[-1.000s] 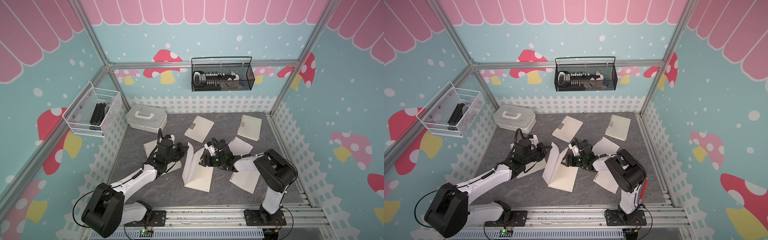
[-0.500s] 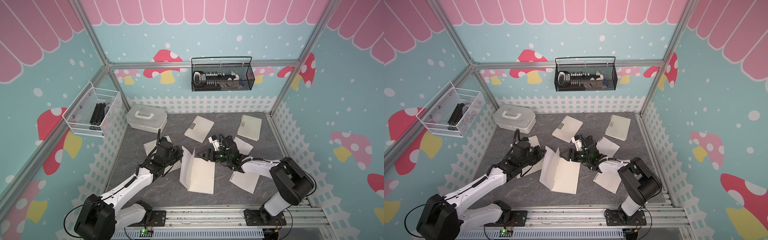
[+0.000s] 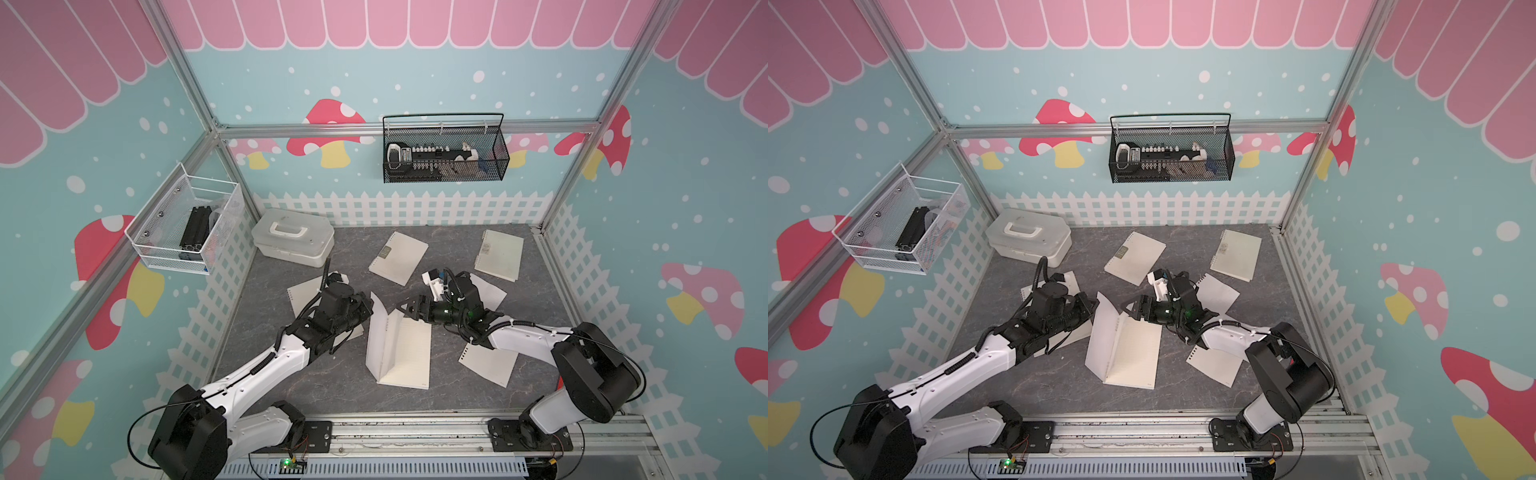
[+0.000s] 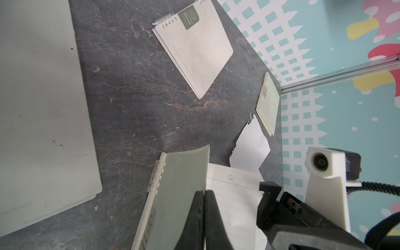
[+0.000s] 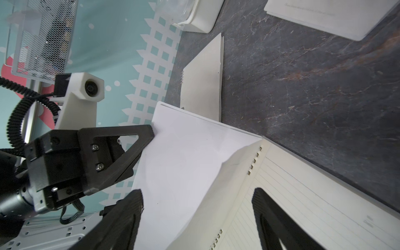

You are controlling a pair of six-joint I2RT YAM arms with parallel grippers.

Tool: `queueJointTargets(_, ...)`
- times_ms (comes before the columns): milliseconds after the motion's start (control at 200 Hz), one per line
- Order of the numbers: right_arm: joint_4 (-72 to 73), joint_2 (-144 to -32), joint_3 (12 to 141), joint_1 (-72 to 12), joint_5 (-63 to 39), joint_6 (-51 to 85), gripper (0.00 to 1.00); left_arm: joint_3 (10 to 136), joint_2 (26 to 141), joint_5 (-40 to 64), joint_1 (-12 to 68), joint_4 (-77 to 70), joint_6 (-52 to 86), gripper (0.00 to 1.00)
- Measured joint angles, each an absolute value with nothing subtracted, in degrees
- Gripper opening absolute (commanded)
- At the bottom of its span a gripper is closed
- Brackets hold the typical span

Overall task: Tear off pages from different notebooks
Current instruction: Open the notebook at the center of the board, then tear off the paper from the notebook.

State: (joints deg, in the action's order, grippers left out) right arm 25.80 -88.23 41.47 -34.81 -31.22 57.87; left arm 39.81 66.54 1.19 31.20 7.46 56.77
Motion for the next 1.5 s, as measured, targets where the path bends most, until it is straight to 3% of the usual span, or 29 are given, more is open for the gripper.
queueJointTargets(165, 19.7, -89.0, 41.7, -34.8, -29.1, 55.6, 0.53, 39.8, 66.8, 0.6, 31.2, 7.5, 56.8, 0.0)
queueJointTargets(255, 16.0, -90.3, 41.8, -34.8, -27.5, 54.0, 0.44, 39.8, 67.1, 0.5, 31.2, 7.4, 56.7, 0.22)
queueJointTargets(335, 13.5, -91.9, 41.9, -34.8, -26.1, 52.6, 0.34, 39.8, 67.9, 0.6, 31.2, 7.0, 56.9, 0.34)
queueJointTargets(505, 11.1, -96.4, 42.7, -34.8, -25.1, 50.3, 0.11, 39.8, 71.3, 1.3, 31.2, 6.0, 57.0, 0.37)
queueJointTargets(630, 9.8, -99.6, 44.9, -34.8, -25.0, 48.6, 0.06, 39.8, 72.6, 1.7, 31.1, 5.8, 56.7, 0.37)
queueJointTargets(840, 3.5, -97.4, 49.1, -37.5, -19.4, 40.9, 0.02, 39.8, 73.5, 3.2, 28.2, 5.8, 55.7, 0.0)
queueJointTargets(1161, -4.6, -93.0, 57.4, -54.5, -0.4, 19.9, 0.0, 42.7, 79.4, 3.3, 26.5, 6.9, 58.4, 0.0)
queueJointTargets(1501, -3.5, -95.4, 56.9, -67.5, 3.8, 9.2, 0.0, 39.0, 79.3, -0.3, 23.0, 5.7, 65.0, 0.0)
